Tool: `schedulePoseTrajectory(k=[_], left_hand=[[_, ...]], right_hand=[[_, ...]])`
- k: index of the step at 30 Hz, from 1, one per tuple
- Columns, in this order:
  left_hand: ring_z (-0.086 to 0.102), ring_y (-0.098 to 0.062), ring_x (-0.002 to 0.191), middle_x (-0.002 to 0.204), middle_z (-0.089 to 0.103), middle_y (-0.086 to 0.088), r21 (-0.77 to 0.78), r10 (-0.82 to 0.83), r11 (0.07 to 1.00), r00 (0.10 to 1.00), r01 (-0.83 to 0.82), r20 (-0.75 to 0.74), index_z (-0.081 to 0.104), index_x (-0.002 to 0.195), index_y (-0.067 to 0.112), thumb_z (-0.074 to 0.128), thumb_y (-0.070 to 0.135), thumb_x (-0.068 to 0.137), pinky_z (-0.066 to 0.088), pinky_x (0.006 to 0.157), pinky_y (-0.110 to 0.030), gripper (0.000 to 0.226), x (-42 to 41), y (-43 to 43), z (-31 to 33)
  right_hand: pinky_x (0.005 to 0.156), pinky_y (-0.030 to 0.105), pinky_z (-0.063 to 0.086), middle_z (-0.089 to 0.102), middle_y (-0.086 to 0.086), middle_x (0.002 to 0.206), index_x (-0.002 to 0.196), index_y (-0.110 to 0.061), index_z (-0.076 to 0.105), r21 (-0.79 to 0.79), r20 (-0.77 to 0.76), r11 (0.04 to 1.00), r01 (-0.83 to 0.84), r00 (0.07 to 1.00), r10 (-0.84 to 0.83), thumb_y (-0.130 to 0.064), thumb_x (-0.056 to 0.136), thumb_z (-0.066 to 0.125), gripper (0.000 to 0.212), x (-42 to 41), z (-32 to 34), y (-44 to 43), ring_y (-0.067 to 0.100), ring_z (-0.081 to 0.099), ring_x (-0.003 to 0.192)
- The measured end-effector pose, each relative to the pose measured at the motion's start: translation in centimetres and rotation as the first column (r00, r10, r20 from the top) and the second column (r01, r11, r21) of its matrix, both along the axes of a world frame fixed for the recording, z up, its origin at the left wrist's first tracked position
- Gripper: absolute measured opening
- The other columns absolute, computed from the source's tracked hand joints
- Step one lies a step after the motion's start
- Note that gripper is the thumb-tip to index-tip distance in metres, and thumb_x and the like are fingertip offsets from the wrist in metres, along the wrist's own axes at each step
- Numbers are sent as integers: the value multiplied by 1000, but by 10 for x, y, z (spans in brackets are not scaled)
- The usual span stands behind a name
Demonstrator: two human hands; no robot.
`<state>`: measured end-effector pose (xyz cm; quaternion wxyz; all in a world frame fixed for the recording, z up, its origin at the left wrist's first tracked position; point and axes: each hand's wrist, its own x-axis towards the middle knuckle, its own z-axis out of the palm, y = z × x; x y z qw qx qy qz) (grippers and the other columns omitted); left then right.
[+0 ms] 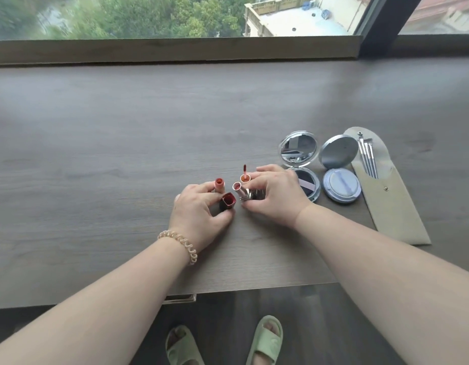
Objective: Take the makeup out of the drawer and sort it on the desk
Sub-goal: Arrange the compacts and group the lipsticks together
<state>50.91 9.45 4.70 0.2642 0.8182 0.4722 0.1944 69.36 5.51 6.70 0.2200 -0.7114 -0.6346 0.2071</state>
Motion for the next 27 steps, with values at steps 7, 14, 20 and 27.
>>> schedulePoseTrajectory(k=[7,14,20,27], left_hand=[[55,-21,100,116,65,16,62,30,998,999,-27,-44,73,85,34,51,60,67,42,86,-40,38,-3,-4,-6],[51,-19,110,120,63,15,79,59,995,996,-54,-64,74,85,36,61,57,67,28,85,-32,31,-6,-5,-6],[48,-20,115,121,63,14,76,77,995,992,-70,-96,74,87,36,55,62,66,28,88,-35,39,-5,-6,-5],[40,-20,120,125,58,13,32,92,996,986,-88,-140,73,96,35,68,52,75,24,94,-34,27,0,-8,1]], right_hand=[[100,39,27,66,-17,117,93,-37,74,134,-62,991,8,998,0,-43,66,79,28,-5,2,2,15,48,121],[91,27,17,62,-19,122,99,-37,72,48,20,999,-20,1000,19,-43,69,78,31,-5,-7,-1,15,43,126],[96,28,15,58,-20,127,100,-38,71,-23,50,1000,-10,999,11,-43,70,77,31,-3,-5,-4,14,34,133],[104,34,15,58,-19,127,102,-36,71,-8,75,1000,21,997,-20,-43,66,80,38,-5,-1,-6,17,29,138]])
